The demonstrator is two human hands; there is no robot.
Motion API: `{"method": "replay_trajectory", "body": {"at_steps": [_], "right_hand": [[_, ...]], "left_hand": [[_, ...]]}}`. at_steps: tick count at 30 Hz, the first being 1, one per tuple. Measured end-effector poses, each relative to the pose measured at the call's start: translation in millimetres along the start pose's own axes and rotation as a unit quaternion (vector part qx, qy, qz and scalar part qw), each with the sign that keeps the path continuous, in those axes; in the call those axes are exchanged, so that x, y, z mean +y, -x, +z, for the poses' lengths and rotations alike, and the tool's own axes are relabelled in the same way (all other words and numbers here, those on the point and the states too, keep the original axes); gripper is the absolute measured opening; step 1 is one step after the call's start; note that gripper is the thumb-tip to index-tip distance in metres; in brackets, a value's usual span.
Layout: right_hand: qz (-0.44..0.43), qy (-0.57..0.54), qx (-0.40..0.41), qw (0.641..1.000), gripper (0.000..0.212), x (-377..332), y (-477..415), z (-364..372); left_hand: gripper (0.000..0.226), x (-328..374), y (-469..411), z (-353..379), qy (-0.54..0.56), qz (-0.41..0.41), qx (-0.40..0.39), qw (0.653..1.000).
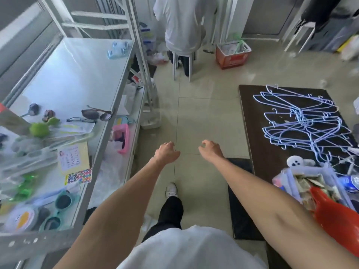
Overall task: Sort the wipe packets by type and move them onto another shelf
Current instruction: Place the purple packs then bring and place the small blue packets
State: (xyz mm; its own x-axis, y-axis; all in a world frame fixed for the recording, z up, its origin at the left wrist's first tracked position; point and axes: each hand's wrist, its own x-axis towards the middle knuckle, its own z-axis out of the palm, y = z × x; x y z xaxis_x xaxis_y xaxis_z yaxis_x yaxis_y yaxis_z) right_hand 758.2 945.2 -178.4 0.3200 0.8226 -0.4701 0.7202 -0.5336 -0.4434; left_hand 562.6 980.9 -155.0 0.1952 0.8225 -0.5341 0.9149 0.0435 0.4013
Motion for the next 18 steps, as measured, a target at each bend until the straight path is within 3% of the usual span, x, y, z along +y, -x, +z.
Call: {"method": "replay_trajectory", "body": {"at_steps": [8,18], "right_hand": [[-0.004,0.020,-0.007,1.000,0.047,-98,-139,-50],[-0.048,-0.001,-0.021,0.999,0.044,-186,-306,-97]], "left_hand": [[0.057,4,-144,-106,0.089,-0.034,-0.002,0.995],[0.039,34,-300,-195,0.137,-0.057,0.035,0.988]]}}
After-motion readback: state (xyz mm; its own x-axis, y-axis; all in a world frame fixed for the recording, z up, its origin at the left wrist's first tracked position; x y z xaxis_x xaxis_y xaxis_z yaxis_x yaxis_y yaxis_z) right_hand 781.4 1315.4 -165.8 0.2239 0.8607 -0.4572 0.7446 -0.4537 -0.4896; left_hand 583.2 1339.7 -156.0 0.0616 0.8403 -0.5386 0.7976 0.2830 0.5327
